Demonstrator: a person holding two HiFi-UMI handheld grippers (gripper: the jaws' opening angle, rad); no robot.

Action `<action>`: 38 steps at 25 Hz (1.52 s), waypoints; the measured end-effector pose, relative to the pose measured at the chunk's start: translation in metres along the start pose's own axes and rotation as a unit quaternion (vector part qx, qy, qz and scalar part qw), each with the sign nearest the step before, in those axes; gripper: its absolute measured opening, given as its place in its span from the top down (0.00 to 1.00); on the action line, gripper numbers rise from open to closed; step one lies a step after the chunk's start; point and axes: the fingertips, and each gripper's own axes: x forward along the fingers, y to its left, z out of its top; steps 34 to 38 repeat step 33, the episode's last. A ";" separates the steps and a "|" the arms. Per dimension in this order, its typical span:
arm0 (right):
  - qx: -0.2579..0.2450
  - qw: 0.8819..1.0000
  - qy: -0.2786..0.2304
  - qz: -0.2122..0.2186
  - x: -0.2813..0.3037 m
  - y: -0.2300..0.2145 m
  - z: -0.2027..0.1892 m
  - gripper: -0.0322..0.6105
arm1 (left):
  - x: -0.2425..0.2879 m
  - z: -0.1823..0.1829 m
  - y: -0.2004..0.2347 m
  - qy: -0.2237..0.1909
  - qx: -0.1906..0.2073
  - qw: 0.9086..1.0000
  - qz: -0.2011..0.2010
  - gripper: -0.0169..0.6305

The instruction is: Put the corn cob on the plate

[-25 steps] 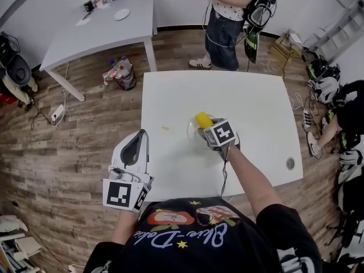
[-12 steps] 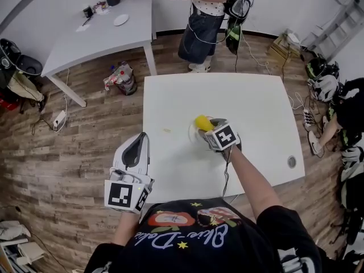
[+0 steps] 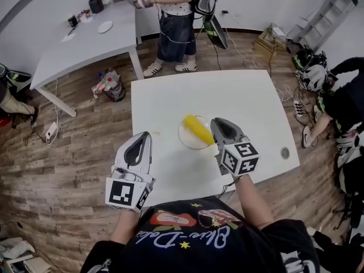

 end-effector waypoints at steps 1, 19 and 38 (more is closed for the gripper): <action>0.008 1.000 -0.018 -0.021 -0.011 -0.004 0.005 0.89 | 0.004 0.000 -0.003 0.000 -0.003 1.000 -0.008 0.99; -0.004 0.998 -0.038 -0.046 -0.065 0.011 0.014 0.93 | 0.027 0.003 -0.040 0.003 -0.005 0.997 -0.076 0.99; -0.006 0.999 -0.034 -0.032 -0.058 0.019 0.015 0.93 | 0.032 -0.001 -0.034 0.012 -0.002 0.998 -0.067 0.99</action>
